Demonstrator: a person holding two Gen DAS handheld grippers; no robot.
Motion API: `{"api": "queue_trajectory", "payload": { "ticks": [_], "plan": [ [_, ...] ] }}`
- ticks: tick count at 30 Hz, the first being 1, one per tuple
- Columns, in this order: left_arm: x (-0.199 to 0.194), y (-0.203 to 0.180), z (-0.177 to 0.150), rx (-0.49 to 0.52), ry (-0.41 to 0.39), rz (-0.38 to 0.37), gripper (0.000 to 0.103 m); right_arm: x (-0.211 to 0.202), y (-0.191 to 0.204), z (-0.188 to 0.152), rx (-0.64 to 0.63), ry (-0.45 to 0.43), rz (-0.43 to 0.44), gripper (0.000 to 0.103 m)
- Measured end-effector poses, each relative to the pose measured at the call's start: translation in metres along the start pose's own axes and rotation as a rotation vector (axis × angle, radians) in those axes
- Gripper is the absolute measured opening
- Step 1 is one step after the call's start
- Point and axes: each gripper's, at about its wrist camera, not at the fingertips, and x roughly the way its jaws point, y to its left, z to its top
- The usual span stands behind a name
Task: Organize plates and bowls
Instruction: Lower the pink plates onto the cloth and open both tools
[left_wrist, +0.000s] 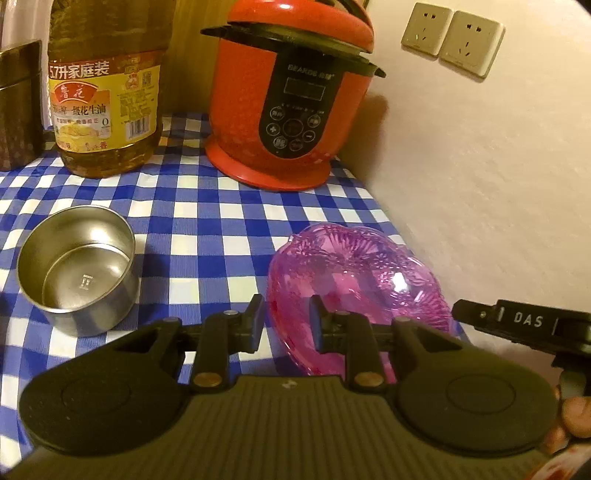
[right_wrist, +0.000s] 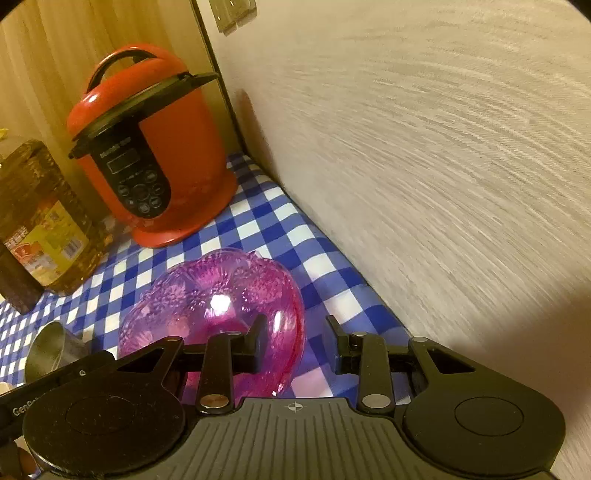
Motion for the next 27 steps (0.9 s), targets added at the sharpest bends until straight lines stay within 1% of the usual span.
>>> {"api": "queue_trajectory", "payload": {
  "ticks": [2, 5, 10, 14, 17, 22, 27],
  "plan": [
    [-0.007, -0.002, -0.002, -0.011, -0.003, -0.010, 0.023, -0.007, 0.002, -0.001, -0.001, -0.001, 0.006, 0.033],
    [-0.018, -0.008, -0.005, 0.008, -0.013, -0.007, 0.024, -0.018, 0.004, -0.002, -0.002, -0.011, 0.013, 0.033],
    [-0.044, -0.011, -0.019, 0.007, -0.016, -0.001, 0.026, -0.048, 0.003, -0.012, 0.008, -0.026, 0.027, 0.033],
    [-0.069, -0.014, -0.033, -0.009, -0.002, 0.008, 0.030, -0.074, 0.000, -0.028, 0.015, -0.023, 0.046, 0.033],
    [-0.089, -0.017, -0.045, -0.008, 0.010, 0.020, 0.030, -0.095, -0.002, -0.041, 0.008, -0.013, 0.059, 0.033],
    [-0.124, -0.024, -0.066, -0.049, 0.025, 0.009, 0.031, -0.132, -0.009, -0.062, 0.029, 0.000, 0.070, 0.033],
    [-0.157, -0.035, -0.084, -0.038, 0.022, 0.002, 0.034, -0.165, -0.016, -0.081, 0.023, -0.002, 0.063, 0.033]
  ]
}}
